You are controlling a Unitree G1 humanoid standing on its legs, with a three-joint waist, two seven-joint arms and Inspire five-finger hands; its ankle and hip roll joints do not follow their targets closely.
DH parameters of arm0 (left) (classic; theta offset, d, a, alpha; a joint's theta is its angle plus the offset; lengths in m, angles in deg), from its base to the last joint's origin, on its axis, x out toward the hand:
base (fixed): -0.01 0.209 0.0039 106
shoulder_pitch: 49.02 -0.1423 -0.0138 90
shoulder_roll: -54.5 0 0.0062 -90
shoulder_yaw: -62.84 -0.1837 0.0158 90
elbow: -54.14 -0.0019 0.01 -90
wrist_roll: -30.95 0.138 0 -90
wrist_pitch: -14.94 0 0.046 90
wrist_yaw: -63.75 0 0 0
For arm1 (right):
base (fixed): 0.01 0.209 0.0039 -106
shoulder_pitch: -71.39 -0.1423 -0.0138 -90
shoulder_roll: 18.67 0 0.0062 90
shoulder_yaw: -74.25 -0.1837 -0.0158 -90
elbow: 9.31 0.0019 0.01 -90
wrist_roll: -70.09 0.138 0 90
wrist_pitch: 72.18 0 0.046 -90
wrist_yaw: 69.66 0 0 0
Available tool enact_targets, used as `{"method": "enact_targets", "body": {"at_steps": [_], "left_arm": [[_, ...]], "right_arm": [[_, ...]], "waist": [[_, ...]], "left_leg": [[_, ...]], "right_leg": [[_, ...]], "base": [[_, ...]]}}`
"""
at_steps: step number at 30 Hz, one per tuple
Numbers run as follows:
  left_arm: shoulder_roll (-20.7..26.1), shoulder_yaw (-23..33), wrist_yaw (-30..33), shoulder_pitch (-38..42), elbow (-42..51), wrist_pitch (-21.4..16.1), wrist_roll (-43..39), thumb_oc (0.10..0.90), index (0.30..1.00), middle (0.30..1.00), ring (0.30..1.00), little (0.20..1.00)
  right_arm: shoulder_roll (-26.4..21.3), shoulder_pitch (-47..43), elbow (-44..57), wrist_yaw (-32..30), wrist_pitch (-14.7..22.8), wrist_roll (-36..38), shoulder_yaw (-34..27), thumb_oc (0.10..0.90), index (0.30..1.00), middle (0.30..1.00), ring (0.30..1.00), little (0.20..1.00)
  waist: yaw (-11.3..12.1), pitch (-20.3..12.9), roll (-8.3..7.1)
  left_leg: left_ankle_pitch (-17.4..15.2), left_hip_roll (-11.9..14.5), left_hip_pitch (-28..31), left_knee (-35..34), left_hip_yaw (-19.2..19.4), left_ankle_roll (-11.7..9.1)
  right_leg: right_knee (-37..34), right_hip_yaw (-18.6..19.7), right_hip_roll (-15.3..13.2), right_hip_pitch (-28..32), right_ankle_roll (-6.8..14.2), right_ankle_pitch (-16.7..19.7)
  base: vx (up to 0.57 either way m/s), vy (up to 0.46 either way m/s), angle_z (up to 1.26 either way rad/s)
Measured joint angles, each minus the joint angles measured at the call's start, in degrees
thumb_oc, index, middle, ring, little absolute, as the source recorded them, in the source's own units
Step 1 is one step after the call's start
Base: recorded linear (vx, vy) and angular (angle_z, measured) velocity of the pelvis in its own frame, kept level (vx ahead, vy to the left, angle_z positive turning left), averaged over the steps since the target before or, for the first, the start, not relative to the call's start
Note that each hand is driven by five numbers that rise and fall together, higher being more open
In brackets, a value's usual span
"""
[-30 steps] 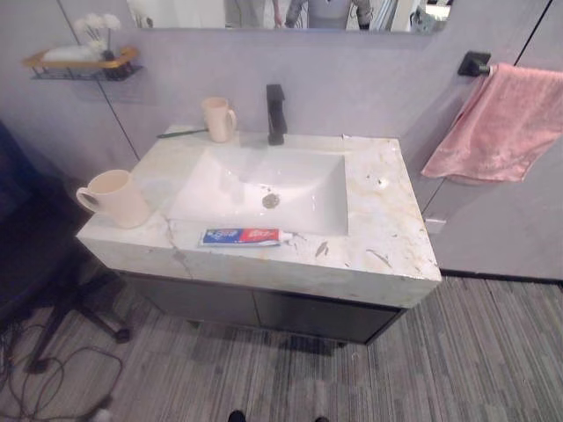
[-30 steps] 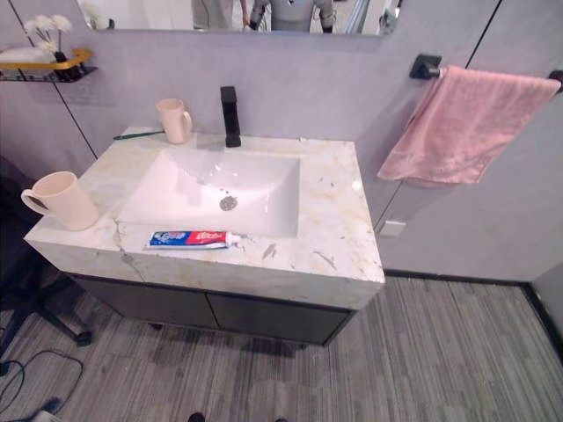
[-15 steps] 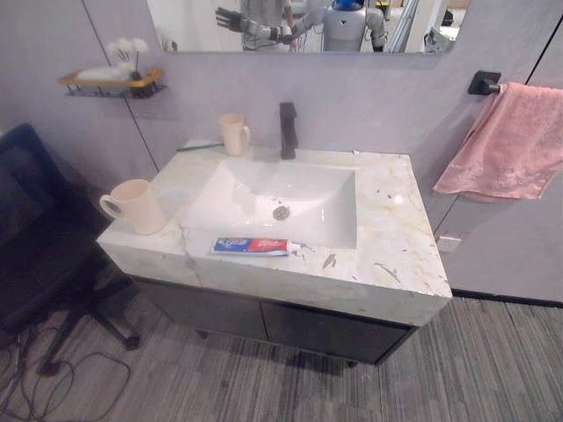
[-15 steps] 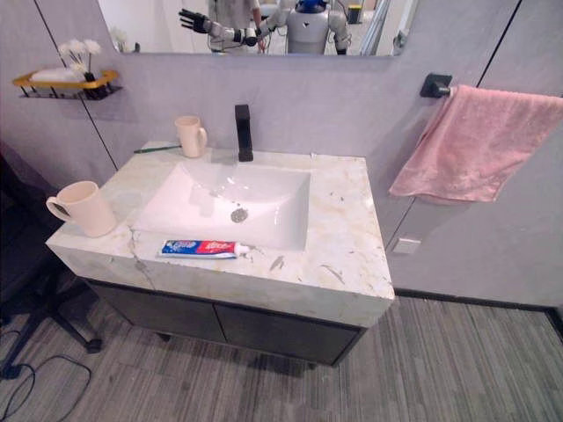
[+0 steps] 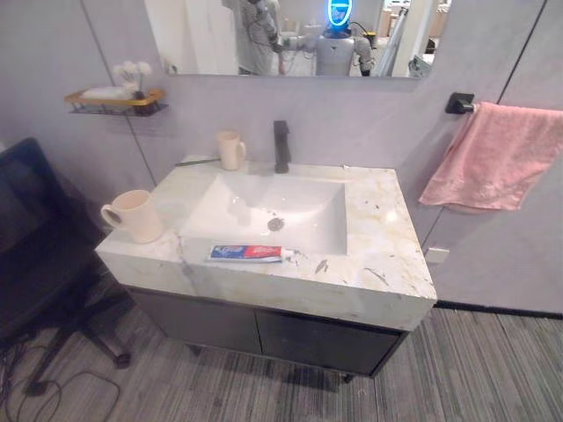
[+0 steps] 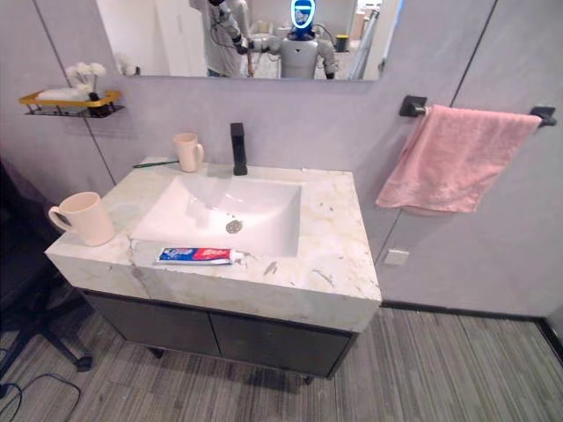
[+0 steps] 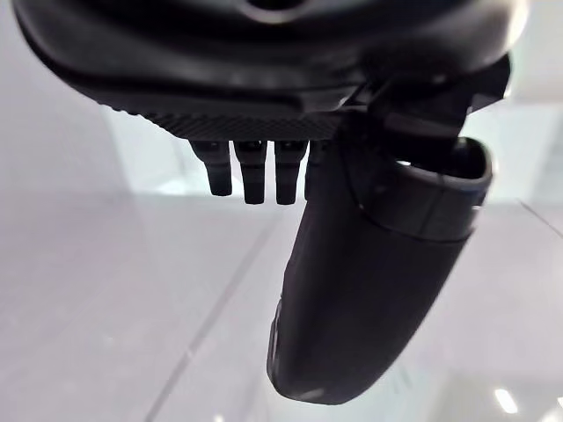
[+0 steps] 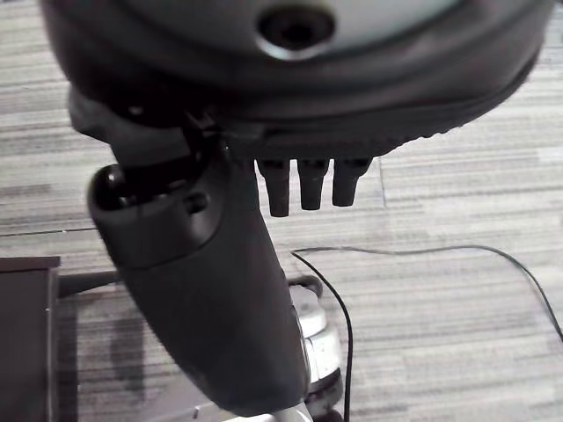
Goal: Organize the bathroom.
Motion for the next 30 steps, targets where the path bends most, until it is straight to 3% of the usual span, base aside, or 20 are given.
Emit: {"method": "enact_targets", "body": {"at_steps": [2,6,8,11,14,18,22,30], "left_arm": [[1.75,-5.76,-4.08,3.53,0.87,-1.61,2.47,0.800,0.900,0.900,0.900,0.900],[2.60,-28.13,-15.70,21.83,1.13,-5.13,4.86,0.800,0.900,0.900,0.900,0.900],[2.43,-40.48,-21.10,33.19,1.12,-6.94,4.86,0.800,0.900,0.900,0.900,0.900],[1.62,-54.60,-28.23,46.17,0.54,-8.37,4.61,0.800,0.900,0.900,0.900,0.900],[-0.17,-63.30,-35.53,54.05,-3.43,-9.19,4.43,0.800,0.900,0.900,0.900,0.900],[-1.99,-66.21,-45.12,55.98,-12.25,-11.09,4.55,0.800,0.900,0.900,0.900,0.900],[-2.47,-67.78,-54.02,55.18,-20.44,-12.36,4.93,0.800,0.900,0.900,0.900,0.900],[-3.84,-62.95,-60.93,37.32,-31.43,-17.18,7.57,0.800,0.900,0.900,0.900,0.900]], "right_arm": [[-0.20,-0.39,0.04,0.28,-0.48,-0.05,0.09,0.800,0.900,0.900,0.900,0.900],[-2.56,-2.26,-0.61,0.44,-0.98,-0.08,0.24,0.800,0.900,0.900,0.900,0.900],[-2.43,-2.49,-1.02,0.42,-1.24,-0.11,0.10,0.800,0.900,0.900,0.900,0.900],[-2.30,-3.00,-1.07,0.42,-1.94,-0.11,0.04,0.800,0.900,0.900,0.900,0.900],[-2.30,-3.46,-1.54,0.44,-2.32,-0.17,-0.07,0.800,0.900,0.900,0.900,0.900],[-2.08,-3.58,-1.48,0.47,-2.62,-0.23,-0.08,0.800,0.900,0.900,0.900,0.900],[-1.58,-3.31,-1.42,0.46,-3.16,-0.23,-0.07,0.800,0.900,0.900,0.900,0.900],[-1.51,-3.32,-0.51,0.43,-4.69,-0.22,-0.04,0.800,0.900,0.900,0.900,0.900]], "waist": [[-0.79,0.46,0.84],[-2.61,1.71,4.39],[-3.05,1.59,4.77],[-3.51,1.67,4.66],[-3.57,1.90,4.31],[-3.51,1.77,3.88],[-3.47,1.54,2.25],[-3.29,0.83,0.88]], "left_leg": [[0.08,-0.27,0.01,0.01,0.56,0.08],[0.16,-0.76,0.02,-0.04,1.49,0.32],[0.07,-0.73,0.02,-0.04,2.06,0.28],[-0.08,-0.59,0.08,-0.02,2.22,0.08],[-0.12,-0.54,-0.02,-0.03,2.34,0.03],[-0.18,-0.61,-0.17,-0.04,2.54,0.07],[-0.20,-0.71,-0.26,-0.01,2.53,0.11],[-0.21,-0.80,-0.30,-0.04,2.67,0.18]], "right_leg": [[-1.21,0.43,-0.21,0.40,0.17,1.01],[-5.51,0.96,-0.85,1.92,0.94,3.88],[-7.11,1.10,-0.76,2.42,0.75,4.93],[-7.46,1.20,-0.41,2.46,0.67,5.15],[-7.58,1.28,-0.31,2.35,0.65,5.18],[-7.55,1.37,-0.36,2.15,0.78,5.09],[-7.38,1.42,-0.40,2.01,0.68,5.15],[-6.86,1.89,-0.49,1.65,0.69,5.09]], "base": [[0.00,0.017,-0.12],[-0.01,0.035,-0.11],[-0.02,0.048,-0.14],[-0.02,0.046,-0.05],[-0.03,0.044,-0.02],[-0.01,0.011,-0.01],[0.00,0.000,0.00],[0.00,0.000,0.00]]}}
